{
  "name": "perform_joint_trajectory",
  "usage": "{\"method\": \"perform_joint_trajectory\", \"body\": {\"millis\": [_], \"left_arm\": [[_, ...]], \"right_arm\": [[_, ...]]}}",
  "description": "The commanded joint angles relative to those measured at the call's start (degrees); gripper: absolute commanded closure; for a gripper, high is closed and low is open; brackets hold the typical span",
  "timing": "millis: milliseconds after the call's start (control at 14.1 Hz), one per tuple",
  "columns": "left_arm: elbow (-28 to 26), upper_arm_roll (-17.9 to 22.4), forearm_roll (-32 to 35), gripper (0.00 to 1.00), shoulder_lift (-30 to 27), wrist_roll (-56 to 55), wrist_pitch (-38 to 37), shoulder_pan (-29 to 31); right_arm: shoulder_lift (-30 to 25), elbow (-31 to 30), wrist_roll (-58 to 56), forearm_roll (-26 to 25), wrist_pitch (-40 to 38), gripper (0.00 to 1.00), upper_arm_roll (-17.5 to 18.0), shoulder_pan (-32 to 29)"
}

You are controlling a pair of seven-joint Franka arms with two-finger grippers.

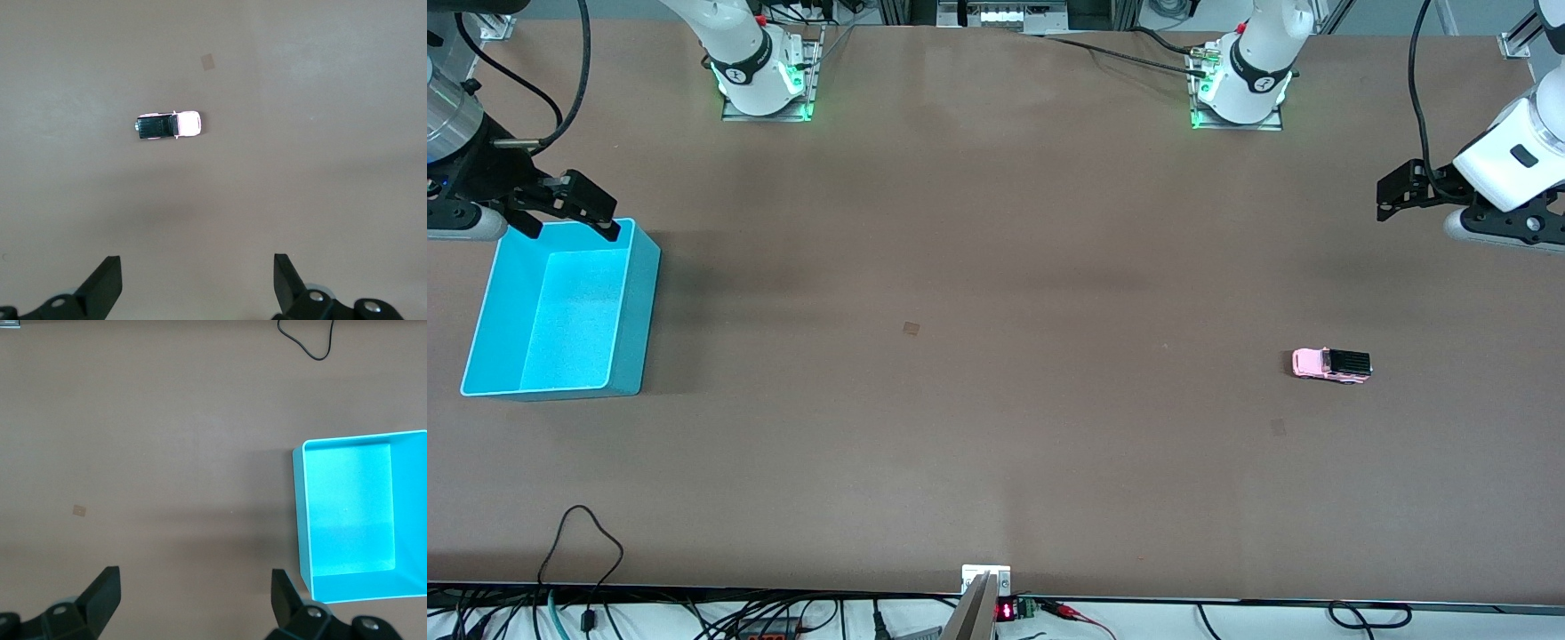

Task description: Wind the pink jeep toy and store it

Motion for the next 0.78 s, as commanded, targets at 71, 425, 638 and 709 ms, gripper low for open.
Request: {"method": "perform_joint_trajectory", "body": {"millis": [71,425,638,709], "left_arm": [[1.9,0.1,0.6,0.0,0.9,-0.1,-1.4,-0.3],[2.1,-0.1,0.5,0.0,0.7,0.1,-5.4,-0.6],[2.1,0.1,0.0,0.0,0.9,0.6,-9.6,-1.0],[2.1,-0.1,-0.2,0.0,1.0,0.8,-11.7,-1.1]], "right_arm": [[-0.3,1.0,-0.4,-0.8,-1.2,0.0,-0.5,0.5],[-0.3,0.9,-0.4,-0.8,-1.2,0.0,-0.5,0.5],[-0.3,0.9,-0.4,-0.8,-1.2,0.0,-0.5,0.5],[-0.3,0.9,-0.4,-0.8,-1.2,0.0,-0.5,0.5]]}}
